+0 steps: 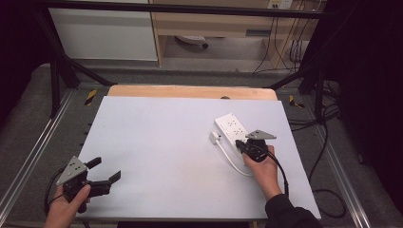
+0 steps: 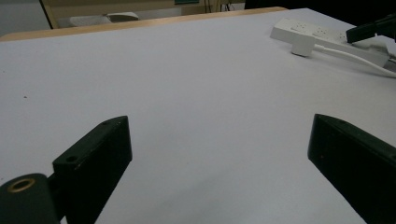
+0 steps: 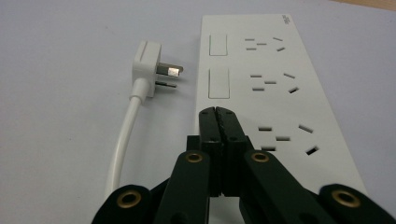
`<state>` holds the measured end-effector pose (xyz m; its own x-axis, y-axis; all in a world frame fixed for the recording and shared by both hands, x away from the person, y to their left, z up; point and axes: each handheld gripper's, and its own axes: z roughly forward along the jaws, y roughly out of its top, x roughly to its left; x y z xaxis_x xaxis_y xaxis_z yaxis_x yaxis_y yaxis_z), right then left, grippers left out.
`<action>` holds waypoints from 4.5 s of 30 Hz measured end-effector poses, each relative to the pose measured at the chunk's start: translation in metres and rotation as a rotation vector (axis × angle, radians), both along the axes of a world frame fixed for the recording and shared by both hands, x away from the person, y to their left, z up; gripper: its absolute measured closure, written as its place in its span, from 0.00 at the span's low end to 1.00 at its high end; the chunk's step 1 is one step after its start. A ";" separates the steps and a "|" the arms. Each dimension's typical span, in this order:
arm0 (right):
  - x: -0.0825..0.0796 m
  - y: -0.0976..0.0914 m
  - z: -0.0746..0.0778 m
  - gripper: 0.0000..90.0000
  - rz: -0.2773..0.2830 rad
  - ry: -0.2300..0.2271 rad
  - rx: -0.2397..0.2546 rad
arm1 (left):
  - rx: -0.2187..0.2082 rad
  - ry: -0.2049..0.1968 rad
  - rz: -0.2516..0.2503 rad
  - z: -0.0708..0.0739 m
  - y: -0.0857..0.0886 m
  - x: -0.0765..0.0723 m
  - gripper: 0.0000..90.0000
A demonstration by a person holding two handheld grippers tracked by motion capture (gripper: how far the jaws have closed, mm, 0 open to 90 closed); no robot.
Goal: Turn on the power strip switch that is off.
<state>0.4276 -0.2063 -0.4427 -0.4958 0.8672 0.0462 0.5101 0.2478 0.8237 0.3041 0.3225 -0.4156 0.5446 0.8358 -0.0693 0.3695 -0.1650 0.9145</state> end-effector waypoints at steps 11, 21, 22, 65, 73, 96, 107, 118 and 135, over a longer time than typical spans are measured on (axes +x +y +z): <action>0.000 0.000 0.000 1.00 -0.002 -0.001 0.000 | 0.001 -0.001 -0.002 0.000 0.000 0.000 0.07; -0.002 -0.001 -0.001 1.00 0.003 0.002 -0.003 | 0.000 -0.002 -0.003 0.000 0.000 0.000 0.07; -0.002 -0.001 -0.001 1.00 0.004 0.004 0.000 | 0.000 -0.002 -0.003 0.000 0.000 0.000 0.07; -0.008 -0.001 0.013 0.90 0.014 -0.062 0.081 | 0.009 0.000 -0.004 0.000 -0.001 0.000 0.07; -0.008 -0.002 0.017 0.83 0.012 -0.077 0.093 | 0.007 0.001 -0.002 -0.001 -0.001 0.000 0.07; -0.009 0.000 0.025 0.54 -0.002 -0.081 0.107 | 0.015 0.007 -0.004 -0.001 -0.001 0.000 0.07; -0.008 0.002 0.033 0.24 -0.019 -0.091 0.118 | 0.013 0.009 -0.005 -0.002 -0.001 0.001 0.08; -0.018 0.002 0.049 0.06 -0.048 -0.185 0.128 | 0.013 0.010 -0.005 -0.002 -0.002 0.001 0.07; -0.041 -0.025 0.059 0.02 -0.063 -0.275 0.144 | 0.018 0.008 -0.004 -0.002 -0.002 0.000 0.07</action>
